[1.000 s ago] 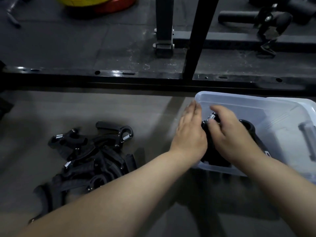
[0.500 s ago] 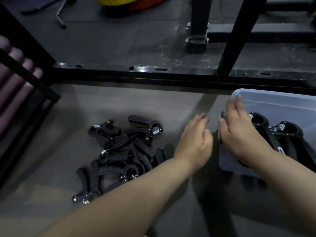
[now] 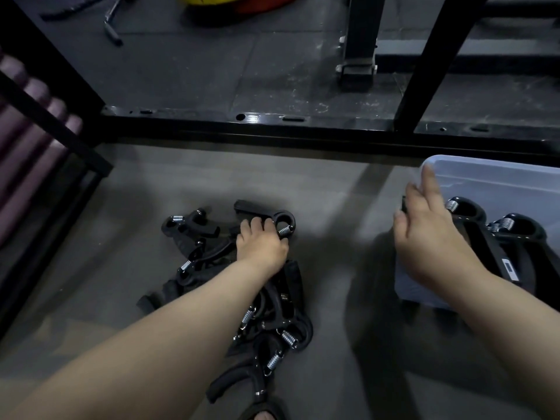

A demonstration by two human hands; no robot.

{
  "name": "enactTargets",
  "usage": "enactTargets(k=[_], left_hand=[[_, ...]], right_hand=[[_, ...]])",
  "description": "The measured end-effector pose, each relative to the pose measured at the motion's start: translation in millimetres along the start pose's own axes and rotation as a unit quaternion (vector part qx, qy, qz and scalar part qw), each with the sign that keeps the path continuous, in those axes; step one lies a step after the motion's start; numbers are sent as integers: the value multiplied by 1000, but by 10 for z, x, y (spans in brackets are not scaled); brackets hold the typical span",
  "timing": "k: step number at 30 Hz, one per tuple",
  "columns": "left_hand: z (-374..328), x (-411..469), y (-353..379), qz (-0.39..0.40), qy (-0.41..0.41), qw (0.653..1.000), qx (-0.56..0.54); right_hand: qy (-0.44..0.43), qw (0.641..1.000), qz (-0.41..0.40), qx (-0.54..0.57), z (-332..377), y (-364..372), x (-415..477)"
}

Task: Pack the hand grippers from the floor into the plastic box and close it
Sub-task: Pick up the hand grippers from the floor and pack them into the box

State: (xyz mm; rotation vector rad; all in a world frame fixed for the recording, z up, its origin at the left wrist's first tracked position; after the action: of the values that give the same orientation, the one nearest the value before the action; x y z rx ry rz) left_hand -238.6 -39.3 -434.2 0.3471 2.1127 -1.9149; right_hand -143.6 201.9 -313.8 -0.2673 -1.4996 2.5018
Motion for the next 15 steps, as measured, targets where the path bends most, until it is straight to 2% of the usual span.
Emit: enactTargets(k=[3,7,12,15], left_hand=[[-2,-18,-11,-52,23,997,52],[-32,27,-45,-41,36,996,69],[-41,3,3,-21,21,999,41],[-65,-44,28,-44,52,998,14]], right_hand=[[-3,1000,-5,8,-4,0,-9],[-2,1000,-8,14,-20,21,1],[-7,1000,-14,24,-25,23,5],[-6,1000,-13,20,-31,24,-3]])
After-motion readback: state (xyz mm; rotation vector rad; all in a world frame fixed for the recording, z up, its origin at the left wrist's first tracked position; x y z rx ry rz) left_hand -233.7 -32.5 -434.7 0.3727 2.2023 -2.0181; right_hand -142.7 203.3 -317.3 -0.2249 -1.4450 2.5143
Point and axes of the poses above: each hand's wrist, its own x-axis towards the middle knuckle, its own y-axis out of the palm, z = x × y, the point moved 4 cm from there along x, towards the middle knuckle, and after that the axes turned 6 degrees about -y, right-handed, at the moved point
